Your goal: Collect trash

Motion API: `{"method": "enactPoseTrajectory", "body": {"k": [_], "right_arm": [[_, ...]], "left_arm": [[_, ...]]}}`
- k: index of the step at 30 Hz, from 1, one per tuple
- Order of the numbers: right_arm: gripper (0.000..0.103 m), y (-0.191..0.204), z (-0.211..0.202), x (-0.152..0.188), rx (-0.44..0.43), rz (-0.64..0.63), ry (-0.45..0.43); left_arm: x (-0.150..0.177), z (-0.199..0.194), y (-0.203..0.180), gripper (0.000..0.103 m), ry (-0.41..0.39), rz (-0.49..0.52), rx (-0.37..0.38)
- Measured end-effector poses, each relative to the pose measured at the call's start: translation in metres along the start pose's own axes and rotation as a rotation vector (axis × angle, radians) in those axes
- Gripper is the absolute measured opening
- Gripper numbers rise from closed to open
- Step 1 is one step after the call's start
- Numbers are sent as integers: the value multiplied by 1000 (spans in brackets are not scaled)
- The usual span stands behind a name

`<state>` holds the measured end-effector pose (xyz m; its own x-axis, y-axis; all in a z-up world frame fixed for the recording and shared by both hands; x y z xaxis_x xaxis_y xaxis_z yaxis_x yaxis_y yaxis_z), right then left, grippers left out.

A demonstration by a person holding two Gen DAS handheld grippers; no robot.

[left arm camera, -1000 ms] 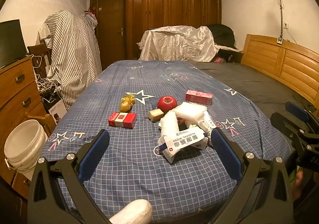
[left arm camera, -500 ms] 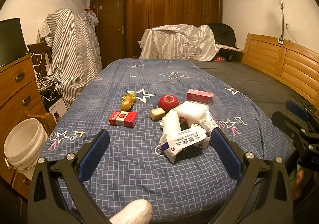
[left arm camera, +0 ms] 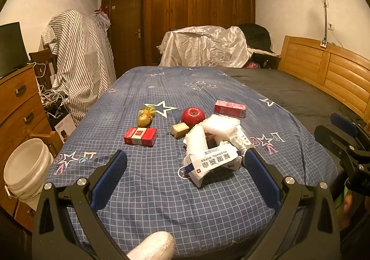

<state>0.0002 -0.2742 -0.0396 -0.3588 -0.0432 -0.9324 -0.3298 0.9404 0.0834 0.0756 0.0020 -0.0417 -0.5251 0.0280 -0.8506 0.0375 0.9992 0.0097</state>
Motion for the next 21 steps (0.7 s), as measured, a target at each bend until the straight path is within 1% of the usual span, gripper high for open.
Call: {"method": "enactPoseTrajectory", "body": {"k": [12, 18, 21], "right_arm": [[99, 0, -1, -1, -3, -5, -1], [99, 2, 0, 0, -3, -17, 2], [99, -1, 3, 5, 11, -35, 11]], "left_arm": [[1, 3, -2, 98, 8, 0, 10], [8, 15, 0, 98, 55, 5, 40], [19, 35, 3, 98, 90, 63, 27]]}}
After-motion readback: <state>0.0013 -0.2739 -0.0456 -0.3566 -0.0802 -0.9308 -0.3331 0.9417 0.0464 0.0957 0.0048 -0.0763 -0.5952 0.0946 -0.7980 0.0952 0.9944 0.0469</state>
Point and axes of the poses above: each gripper's, at about its wrist camera, not at the fingertips, and z roughly the way its jaws point, y to its left, x to its underside, the point moved 7 cm from there along z, roughly the way its jaws point, and after that the axes turned 2 degrees about y, right-handed, at the moved point
